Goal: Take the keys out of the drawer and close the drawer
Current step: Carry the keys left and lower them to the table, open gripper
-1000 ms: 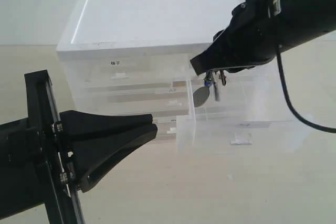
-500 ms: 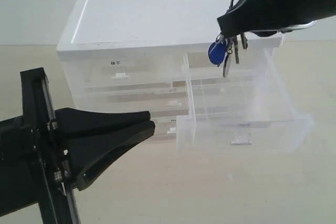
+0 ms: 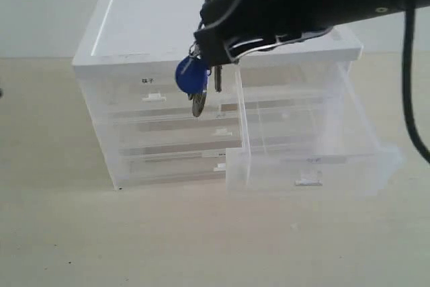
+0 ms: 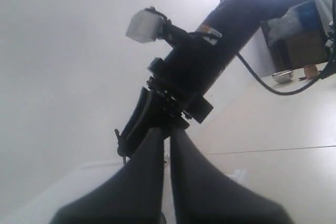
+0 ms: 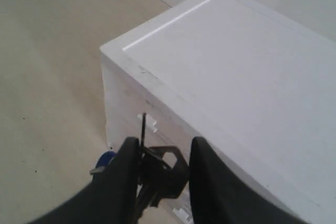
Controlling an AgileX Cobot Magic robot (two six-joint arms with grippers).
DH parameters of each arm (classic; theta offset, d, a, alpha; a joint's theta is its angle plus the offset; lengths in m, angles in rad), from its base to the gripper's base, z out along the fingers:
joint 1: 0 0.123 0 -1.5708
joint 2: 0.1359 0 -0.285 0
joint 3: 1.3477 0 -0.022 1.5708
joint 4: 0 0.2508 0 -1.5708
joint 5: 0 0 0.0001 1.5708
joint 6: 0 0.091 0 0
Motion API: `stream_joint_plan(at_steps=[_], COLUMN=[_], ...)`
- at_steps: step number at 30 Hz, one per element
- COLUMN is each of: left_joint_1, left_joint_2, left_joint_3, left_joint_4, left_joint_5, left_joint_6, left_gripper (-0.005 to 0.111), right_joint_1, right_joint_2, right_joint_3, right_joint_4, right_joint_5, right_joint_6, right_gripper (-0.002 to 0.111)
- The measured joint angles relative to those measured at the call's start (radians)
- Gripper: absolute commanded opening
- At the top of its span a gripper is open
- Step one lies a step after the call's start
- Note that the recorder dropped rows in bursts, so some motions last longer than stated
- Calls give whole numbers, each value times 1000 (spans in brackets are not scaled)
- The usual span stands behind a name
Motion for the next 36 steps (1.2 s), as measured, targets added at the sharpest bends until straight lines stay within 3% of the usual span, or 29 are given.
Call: stream_joint_plan(at_steps=[8,28,36], left_joint_1=[0,0,0], left_joint_2=[-174,-187,-187], left_joint_3=[13,57,66], left_joint_4=[-6,-6,-6], left_joint_5=[137,103,88], left_joint_6=[-4,-5,-5], left_gripper=[5,5,5], right_joint_1=[0,2,2], right_joint_2=[188,363,364], right_joint_3=[-9,-9,-9], right_joint_4=[0,-50,-180], right_joint_5=[-16,-30,-29], right_joint_6=[0,0,18], right_gripper=[0,0,0])
